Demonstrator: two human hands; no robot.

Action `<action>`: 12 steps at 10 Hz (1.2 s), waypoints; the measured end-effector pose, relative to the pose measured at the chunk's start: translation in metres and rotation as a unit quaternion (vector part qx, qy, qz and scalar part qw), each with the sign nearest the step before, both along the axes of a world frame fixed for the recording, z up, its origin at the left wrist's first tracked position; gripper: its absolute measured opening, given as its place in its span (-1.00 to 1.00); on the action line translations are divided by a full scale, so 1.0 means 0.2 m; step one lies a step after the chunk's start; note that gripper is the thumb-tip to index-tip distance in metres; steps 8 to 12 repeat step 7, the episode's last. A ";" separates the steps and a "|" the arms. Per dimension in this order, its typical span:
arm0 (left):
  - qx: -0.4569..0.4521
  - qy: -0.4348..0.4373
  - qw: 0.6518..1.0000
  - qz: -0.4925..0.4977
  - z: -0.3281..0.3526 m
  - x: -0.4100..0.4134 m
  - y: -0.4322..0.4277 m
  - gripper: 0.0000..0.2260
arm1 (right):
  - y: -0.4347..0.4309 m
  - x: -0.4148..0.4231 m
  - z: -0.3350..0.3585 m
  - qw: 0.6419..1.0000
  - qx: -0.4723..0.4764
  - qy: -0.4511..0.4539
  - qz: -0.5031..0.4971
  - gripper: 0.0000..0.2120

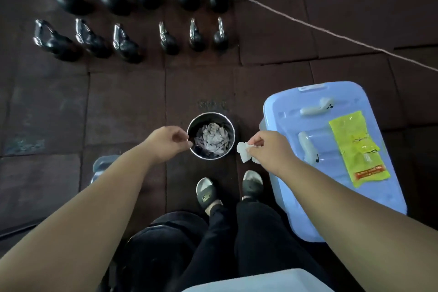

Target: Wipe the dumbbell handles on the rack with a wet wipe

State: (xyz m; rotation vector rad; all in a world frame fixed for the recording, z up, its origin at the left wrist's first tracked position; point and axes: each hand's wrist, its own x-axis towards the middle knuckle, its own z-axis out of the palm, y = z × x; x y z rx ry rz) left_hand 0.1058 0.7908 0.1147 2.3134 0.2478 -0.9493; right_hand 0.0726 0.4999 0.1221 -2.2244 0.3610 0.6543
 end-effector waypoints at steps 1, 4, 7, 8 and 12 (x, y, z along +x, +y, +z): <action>0.010 0.015 1.000 -0.010 -0.15 0.07 0.03 -0.78 | 0.07 0.08 -0.22 1.000 -0.017 0.020 0.006 -0.90; -0.006 0.011 0.999 0.040 -0.73 0.17 0.13 -0.87 | 0.31 0.33 -0.98 0.992 -0.095 0.009 0.086 -0.90; -0.018 0.041 0.995 0.086 -1.03 0.14 0.14 -0.82 | 0.35 0.38 -1.35 0.989 -0.086 0.009 0.119 -0.87; -0.018 0.041 0.995 0.086 -1.03 0.14 0.14 -0.82 | 0.35 0.38 -1.35 0.989 -0.086 0.009 0.119 -0.87; -0.018 0.041 0.995 0.086 -1.03 0.14 0.14 -0.82 | 0.35 0.38 -1.35 0.989 -0.086 0.009 0.119 -0.87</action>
